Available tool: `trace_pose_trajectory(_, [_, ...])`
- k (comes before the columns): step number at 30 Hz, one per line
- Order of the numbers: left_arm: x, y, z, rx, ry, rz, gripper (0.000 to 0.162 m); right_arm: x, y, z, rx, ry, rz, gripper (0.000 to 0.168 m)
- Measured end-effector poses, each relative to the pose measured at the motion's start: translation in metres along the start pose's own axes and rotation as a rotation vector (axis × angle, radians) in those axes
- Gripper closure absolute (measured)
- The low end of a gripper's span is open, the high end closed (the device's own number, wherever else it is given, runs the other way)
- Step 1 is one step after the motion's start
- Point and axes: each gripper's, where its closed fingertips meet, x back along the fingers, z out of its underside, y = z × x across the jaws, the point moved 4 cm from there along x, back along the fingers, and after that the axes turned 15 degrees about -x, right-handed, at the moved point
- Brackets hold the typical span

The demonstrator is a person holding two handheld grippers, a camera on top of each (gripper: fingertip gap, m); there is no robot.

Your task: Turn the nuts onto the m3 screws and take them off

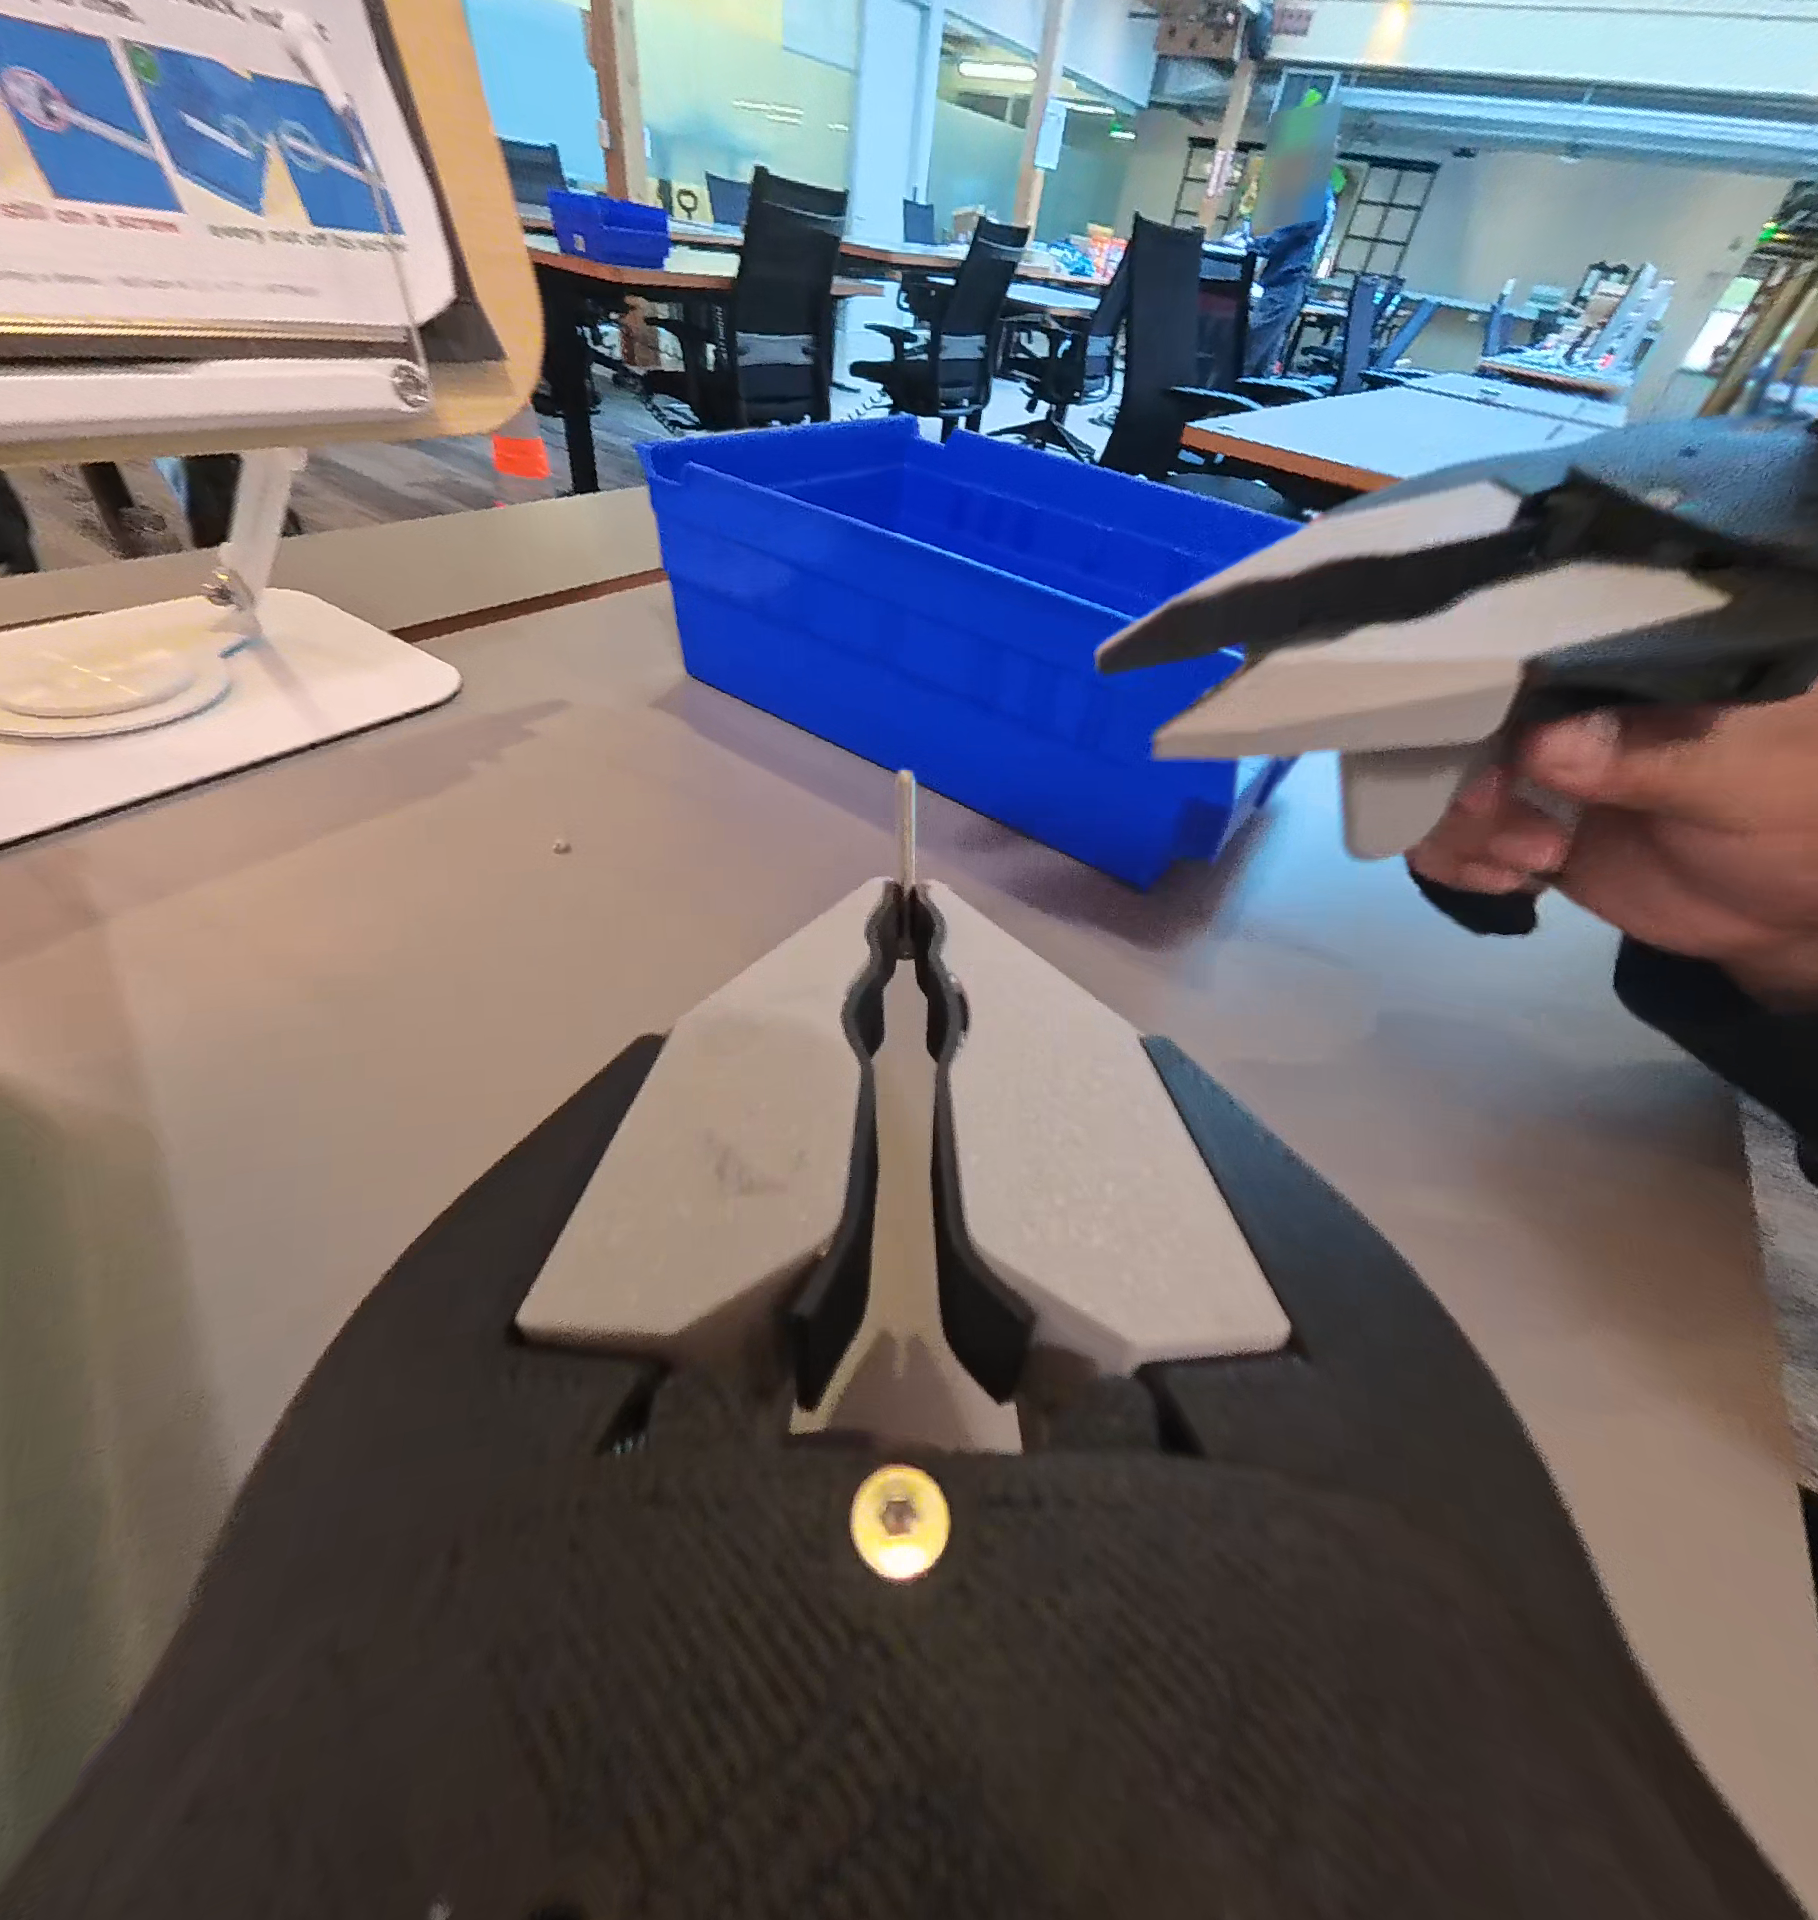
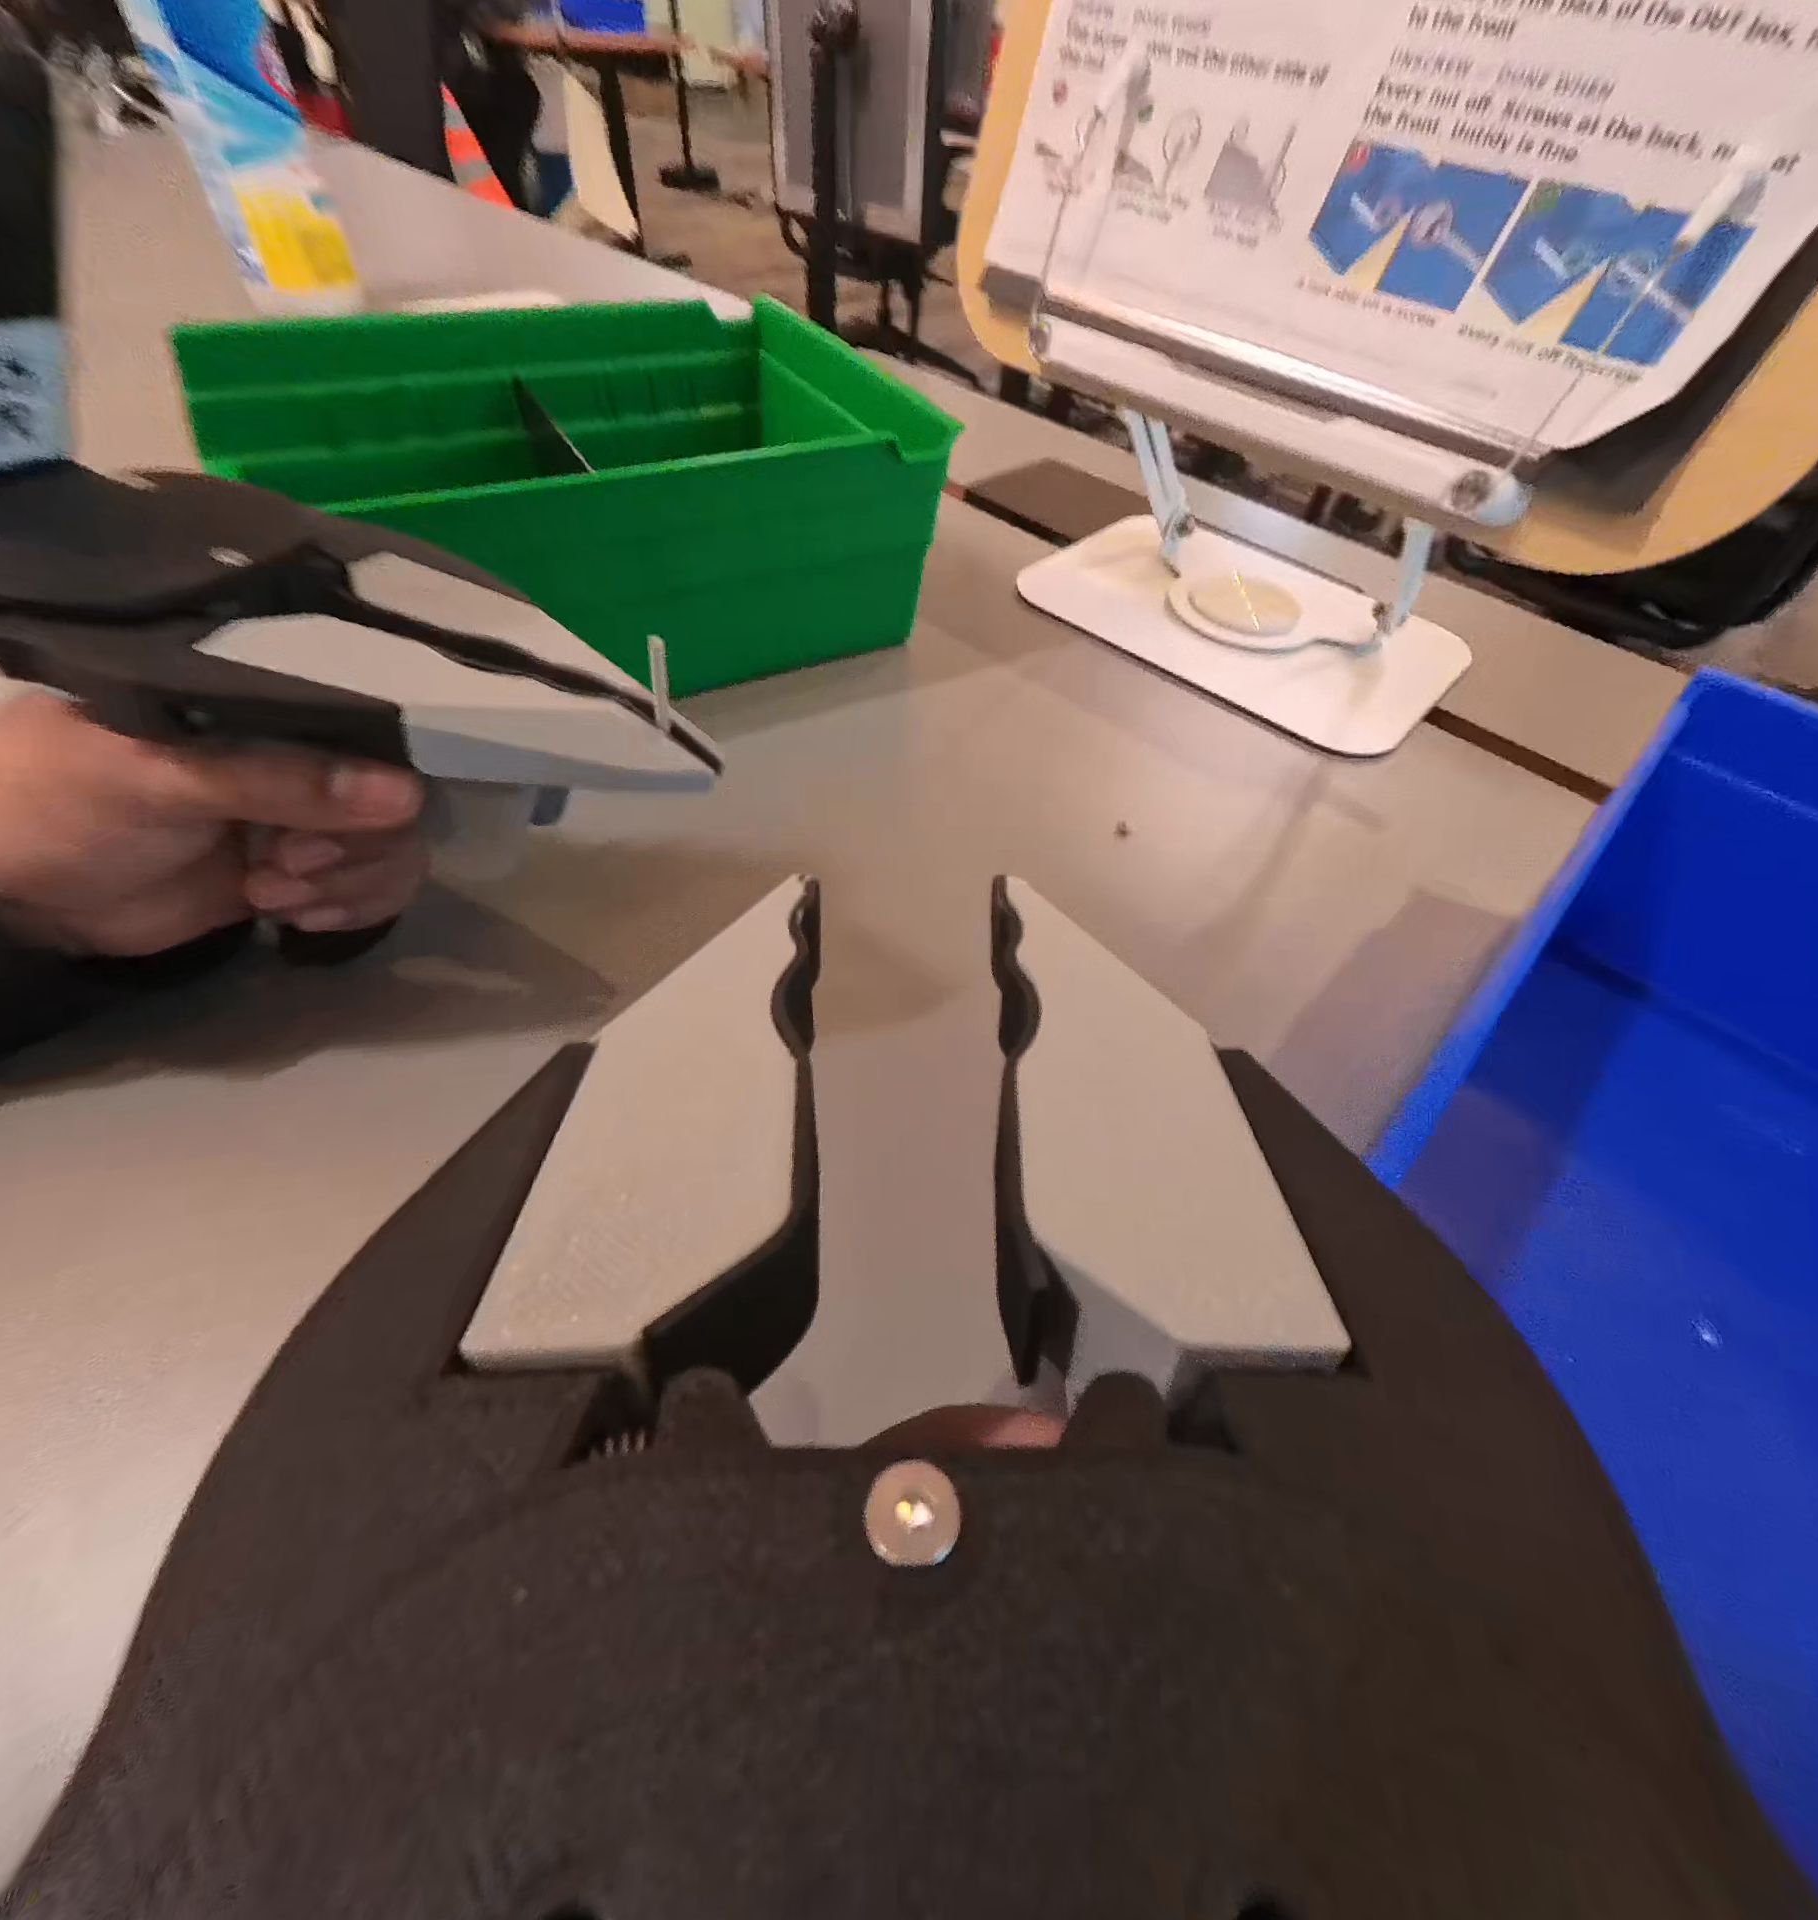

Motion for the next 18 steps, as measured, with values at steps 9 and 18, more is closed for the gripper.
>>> trace_pose_trajectory(9, [0.008,0.02,0.001,0.0,-0.011,-0.057,0.162,-0.095,-0.032,-0.008,-0.027,0.121,0.152,0.149])
trace_pose_trajectory(18, [0.005,0.023,0.016,0.101,0.001,0.122,0.162,-0.171,-0.092,0.017,-0.025,0.316,0.035,0.154])
